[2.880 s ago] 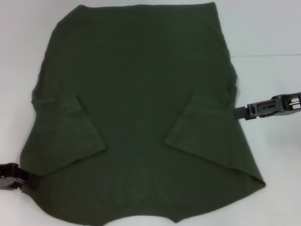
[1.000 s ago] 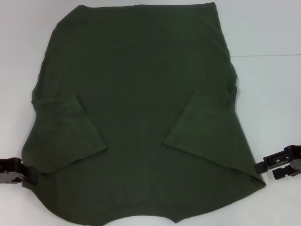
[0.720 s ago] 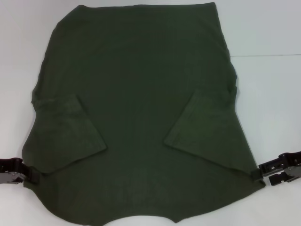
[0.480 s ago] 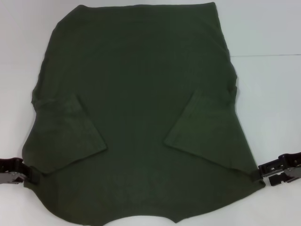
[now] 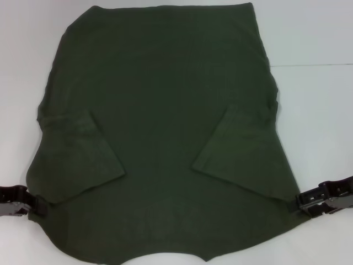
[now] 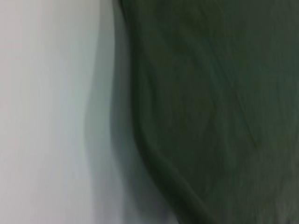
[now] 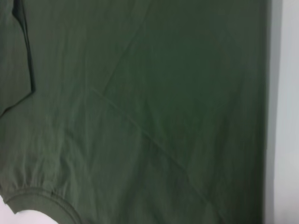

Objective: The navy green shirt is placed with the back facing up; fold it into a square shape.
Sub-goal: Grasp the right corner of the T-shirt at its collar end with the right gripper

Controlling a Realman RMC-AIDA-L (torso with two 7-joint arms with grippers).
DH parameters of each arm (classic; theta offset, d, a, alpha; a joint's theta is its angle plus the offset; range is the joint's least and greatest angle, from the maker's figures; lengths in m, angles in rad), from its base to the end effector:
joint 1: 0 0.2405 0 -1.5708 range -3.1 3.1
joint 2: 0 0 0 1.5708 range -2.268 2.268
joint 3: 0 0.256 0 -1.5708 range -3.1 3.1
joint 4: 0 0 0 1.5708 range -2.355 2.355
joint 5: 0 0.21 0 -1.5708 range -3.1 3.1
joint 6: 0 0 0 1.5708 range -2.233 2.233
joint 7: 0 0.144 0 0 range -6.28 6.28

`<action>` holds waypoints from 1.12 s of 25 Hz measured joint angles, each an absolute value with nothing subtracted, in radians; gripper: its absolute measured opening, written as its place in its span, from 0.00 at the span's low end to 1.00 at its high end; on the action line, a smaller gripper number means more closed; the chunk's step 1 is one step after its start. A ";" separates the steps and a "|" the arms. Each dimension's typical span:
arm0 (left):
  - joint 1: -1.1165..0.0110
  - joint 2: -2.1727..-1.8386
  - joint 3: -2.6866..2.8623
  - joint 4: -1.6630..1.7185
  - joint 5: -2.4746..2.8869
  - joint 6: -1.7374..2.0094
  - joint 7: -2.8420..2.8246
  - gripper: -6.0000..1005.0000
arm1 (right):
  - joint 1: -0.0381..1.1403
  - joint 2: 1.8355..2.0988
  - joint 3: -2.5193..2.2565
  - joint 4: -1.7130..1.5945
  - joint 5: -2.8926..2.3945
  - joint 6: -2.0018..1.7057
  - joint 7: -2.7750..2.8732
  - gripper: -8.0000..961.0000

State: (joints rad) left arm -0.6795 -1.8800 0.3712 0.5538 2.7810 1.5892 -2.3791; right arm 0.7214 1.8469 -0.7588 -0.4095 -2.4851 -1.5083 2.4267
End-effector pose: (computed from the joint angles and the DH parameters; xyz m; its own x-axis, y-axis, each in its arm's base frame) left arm -0.3388 0.3320 0.0649 0.0758 0.9877 0.1371 0.9896 -0.0577 -0.1316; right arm 0.3137 0.3449 0.0335 0.1450 -0.9891 -0.0240 -0.9838 -0.1416 -0.1099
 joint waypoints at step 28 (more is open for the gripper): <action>-0.687 -1.876 0.371 0.554 2.779 1.588 -2.376 0.05 | 0.736 1.877 -0.752 -0.398 -2.462 -1.490 2.414 0.82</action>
State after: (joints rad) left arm -0.6867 -1.8759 0.3712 0.5544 2.7794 1.5880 -2.3764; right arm 0.7356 1.8771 -0.7521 -0.3977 -2.4622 -1.4897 2.4143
